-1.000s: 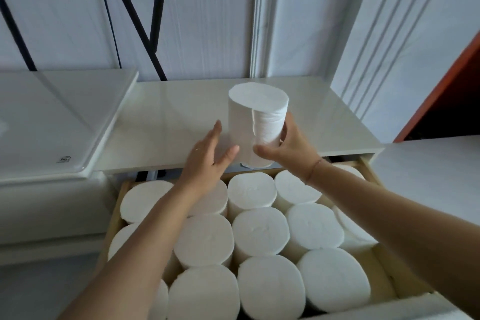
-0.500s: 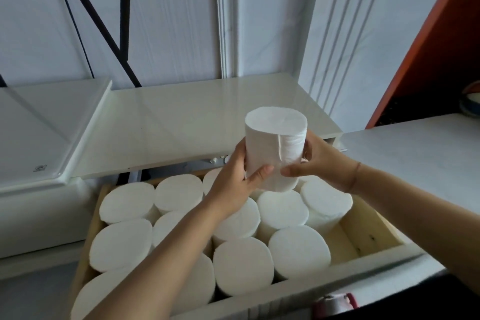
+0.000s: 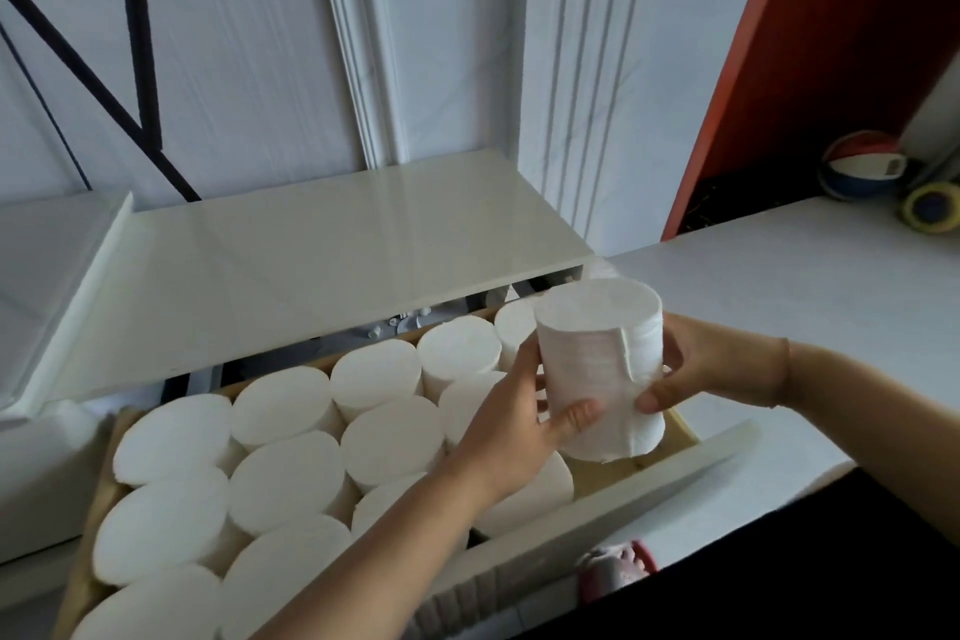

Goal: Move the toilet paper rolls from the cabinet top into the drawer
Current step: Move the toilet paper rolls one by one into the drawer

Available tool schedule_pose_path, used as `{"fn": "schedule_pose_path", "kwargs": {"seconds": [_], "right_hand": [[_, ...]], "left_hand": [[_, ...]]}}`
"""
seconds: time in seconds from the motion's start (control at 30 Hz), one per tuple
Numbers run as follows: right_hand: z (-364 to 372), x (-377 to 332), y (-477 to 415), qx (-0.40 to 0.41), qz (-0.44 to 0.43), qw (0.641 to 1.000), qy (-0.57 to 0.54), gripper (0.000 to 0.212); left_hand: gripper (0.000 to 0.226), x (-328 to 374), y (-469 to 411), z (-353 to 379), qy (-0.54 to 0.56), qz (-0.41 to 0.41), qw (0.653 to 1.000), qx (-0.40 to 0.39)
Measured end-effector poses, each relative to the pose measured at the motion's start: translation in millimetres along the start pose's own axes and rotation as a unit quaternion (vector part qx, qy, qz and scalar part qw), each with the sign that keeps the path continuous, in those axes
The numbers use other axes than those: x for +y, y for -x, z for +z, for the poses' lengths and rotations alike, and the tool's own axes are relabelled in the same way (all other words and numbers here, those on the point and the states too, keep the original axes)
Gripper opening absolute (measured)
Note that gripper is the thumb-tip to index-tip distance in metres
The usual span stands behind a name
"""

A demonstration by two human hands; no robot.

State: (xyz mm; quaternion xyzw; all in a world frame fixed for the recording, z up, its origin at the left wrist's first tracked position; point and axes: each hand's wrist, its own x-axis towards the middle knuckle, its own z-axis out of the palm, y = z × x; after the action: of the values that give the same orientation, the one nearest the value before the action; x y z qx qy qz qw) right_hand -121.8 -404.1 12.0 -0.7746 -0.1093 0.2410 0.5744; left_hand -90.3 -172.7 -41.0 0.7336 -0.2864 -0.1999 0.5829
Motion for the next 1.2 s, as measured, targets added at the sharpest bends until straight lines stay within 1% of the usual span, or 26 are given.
{"fn": "schedule_pose_path", "kwargs": {"seconds": [0.13,0.37,0.5,0.6,0.67,0.8,0.87,0.97,1.03,1.07,1.13,1.2], "right_hand": [[-6.2,5.5,6.0,-0.010,0.003,1.000,-0.025,0.064],[-10.4,8.6,8.1,-0.036,0.027,0.998,-0.031,0.058],[-9.6,9.4,7.1,-0.027,0.034,0.999,-0.001,0.061],[-9.0,9.1,10.9,-0.045,0.037,0.998,-0.002,0.058],[-7.4,9.7,13.7,-0.054,0.046,0.997,0.019,0.056],[-5.2,16.8,18.1,-0.022,0.074,0.993,0.086,0.059],[-2.3,16.1,19.7,-0.044,0.093,0.990,0.094,0.065],[5.6,13.0,20.5,-0.089,0.093,0.991,0.034,0.080],[10.2,11.2,20.6,-0.085,0.083,0.993,-0.013,0.089],[12.0,10.8,21.1,-0.083,0.080,0.993,-0.034,0.089],[15.6,12.6,21.1,-0.071,0.085,0.992,-0.063,0.083],[17.3,16.1,20.1,-0.034,0.122,0.990,-0.058,0.073]], "left_hand": [[0.082,4.0,-3.2,8.2,0.002,-0.003,1.000,0.002],[0.084,2.2,-3.4,14.3,-0.002,-0.028,1.000,-0.005],[0.086,1.4,-3.2,15.1,-0.015,-0.030,0.999,0.001],[0.087,0.0,-2.7,18.5,-0.034,-0.031,0.999,0.002],[0.089,-1.5,-1.7,21.5,-0.044,-0.032,0.999,-0.001],[0.093,-2.0,2.3,27.6,-0.078,-0.028,0.996,-0.023],[0.091,-0.3,4.6,29.5,-0.094,-0.020,0.995,-0.041],[0.082,1.8,7.2,31.9,-0.050,-0.025,0.996,-0.064],[0.080,2.5,8.5,33.0,-0.021,-0.035,0.996,-0.077],[0.082,2.6,9.0,33.0,-0.013,-0.038,0.996,-0.083],[0.085,2.8,9.6,32.2,0.000,-0.046,0.995,-0.089],[0.079,2.6,9.9,30.2,0.011,-0.062,0.995,-0.082]]}}
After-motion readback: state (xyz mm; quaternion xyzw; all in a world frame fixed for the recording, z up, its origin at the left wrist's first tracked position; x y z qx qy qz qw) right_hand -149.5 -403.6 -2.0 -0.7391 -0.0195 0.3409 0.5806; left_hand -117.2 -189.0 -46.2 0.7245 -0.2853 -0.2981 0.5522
